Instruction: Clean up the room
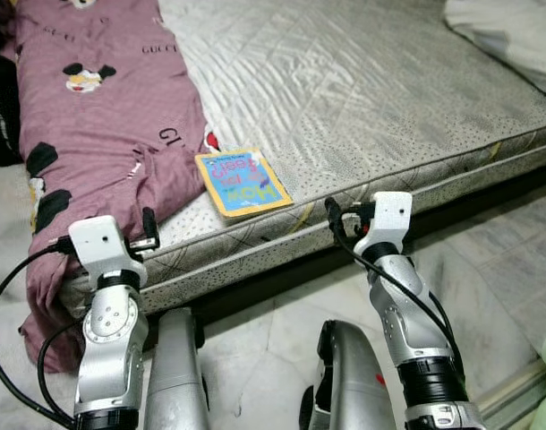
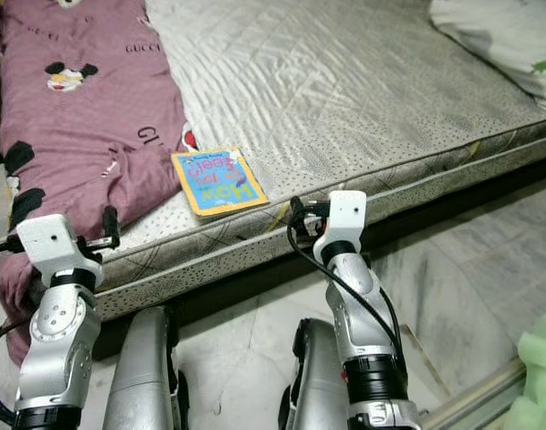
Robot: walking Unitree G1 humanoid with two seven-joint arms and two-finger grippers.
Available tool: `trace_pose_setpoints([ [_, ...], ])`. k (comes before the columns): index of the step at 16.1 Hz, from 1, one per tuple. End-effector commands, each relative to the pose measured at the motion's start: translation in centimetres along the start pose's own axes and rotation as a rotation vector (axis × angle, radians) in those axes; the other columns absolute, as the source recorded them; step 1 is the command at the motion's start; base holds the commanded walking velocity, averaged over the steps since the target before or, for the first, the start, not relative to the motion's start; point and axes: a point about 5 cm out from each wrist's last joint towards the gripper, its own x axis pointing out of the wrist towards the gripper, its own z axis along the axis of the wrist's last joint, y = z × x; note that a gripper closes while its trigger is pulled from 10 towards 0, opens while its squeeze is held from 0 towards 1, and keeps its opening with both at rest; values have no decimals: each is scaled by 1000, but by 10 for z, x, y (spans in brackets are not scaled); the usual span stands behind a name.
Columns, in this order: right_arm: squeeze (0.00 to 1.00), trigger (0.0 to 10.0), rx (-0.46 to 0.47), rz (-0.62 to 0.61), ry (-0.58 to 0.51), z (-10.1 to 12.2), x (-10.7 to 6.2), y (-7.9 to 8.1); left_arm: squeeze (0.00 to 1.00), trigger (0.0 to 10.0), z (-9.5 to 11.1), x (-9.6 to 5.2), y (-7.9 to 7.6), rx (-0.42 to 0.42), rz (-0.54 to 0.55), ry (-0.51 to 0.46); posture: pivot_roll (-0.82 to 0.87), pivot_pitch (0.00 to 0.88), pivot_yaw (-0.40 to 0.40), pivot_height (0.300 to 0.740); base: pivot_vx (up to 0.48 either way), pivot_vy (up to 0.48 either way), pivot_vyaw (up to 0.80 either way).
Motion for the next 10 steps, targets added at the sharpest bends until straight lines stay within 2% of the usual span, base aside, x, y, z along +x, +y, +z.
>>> trace_pose_setpoints([
  [1,0,10000,-1,-7,-9,2,-1,-3,0,10000,1,-1,0,0,-6,-7,-29,121,-49,556,382,0,0],
  [8,0,10000,-6,-1,-11,2,0,-3,0,10000,0,1,-1,-4,-11,-2,-29,113,-51,556,370,0,0],
  [10,0,10000,-6,-1,-10,2,1,-3,0,10000,0,2,-2,-18,-6,-1,-31,122,-51,556,146,0,0],
])
